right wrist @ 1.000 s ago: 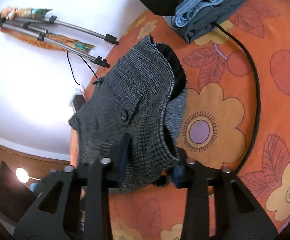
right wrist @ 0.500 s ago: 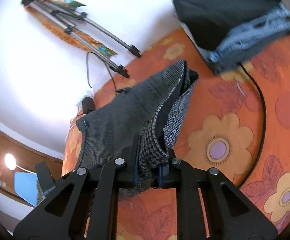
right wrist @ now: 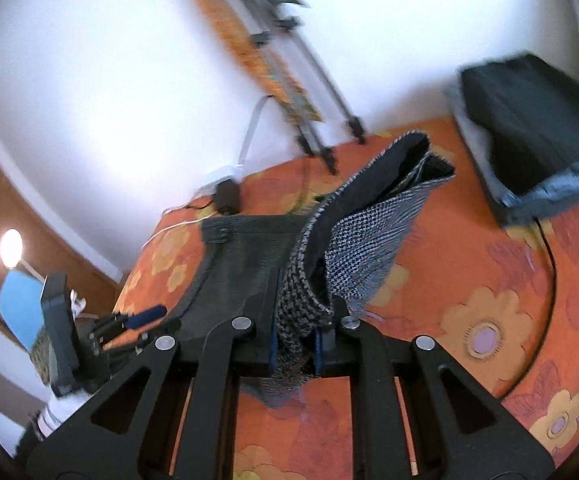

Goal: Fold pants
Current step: 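Fold the held leg over the shorts and open the right tool, then grasp the folded grey shorts bundle edge with both tools, then lift the folded shorts off the bed with both tools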

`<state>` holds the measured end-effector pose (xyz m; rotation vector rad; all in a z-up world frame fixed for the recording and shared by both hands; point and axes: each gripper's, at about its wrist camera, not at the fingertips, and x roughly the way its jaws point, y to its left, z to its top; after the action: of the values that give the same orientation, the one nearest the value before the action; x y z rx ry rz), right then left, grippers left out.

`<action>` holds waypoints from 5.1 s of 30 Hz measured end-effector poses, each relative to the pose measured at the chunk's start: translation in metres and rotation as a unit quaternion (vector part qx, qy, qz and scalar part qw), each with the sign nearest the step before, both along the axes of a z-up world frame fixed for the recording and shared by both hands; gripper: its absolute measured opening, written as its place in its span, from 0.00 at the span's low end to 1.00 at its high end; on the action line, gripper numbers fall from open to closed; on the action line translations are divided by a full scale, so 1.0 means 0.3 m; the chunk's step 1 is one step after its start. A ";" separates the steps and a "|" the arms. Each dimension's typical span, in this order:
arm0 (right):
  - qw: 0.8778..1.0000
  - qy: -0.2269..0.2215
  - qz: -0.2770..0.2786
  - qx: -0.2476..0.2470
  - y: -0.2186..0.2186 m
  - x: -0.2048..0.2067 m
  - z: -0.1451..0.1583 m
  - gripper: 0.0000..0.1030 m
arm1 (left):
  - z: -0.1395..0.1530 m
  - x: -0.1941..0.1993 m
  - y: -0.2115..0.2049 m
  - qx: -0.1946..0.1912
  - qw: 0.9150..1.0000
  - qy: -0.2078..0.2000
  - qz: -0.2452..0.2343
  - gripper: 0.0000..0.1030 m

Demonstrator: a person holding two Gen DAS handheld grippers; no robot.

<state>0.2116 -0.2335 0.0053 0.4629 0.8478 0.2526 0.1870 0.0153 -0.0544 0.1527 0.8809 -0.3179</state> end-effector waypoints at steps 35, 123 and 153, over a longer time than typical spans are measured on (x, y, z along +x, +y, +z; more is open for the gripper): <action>0.970 -0.007 0.241 -0.001 0.726 0.138 -0.129 0.42 | 0.093 -0.028 0.430 -0.058 0.993 -0.032 0.093 0.33; 0.989 0.111 0.095 -0.027 0.190 0.402 -0.448 0.80 | -0.237 0.361 0.238 -0.198 0.967 0.144 0.069 0.62; 0.987 0.074 0.127 -0.068 0.381 0.390 -0.444 0.25 | -0.223 0.339 0.122 -0.139 0.986 0.086 0.034 0.29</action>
<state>0.3288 -0.1193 -0.1279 0.2461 1.0633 0.3963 0.2887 0.0519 -0.1214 -0.1661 1.0007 -0.3920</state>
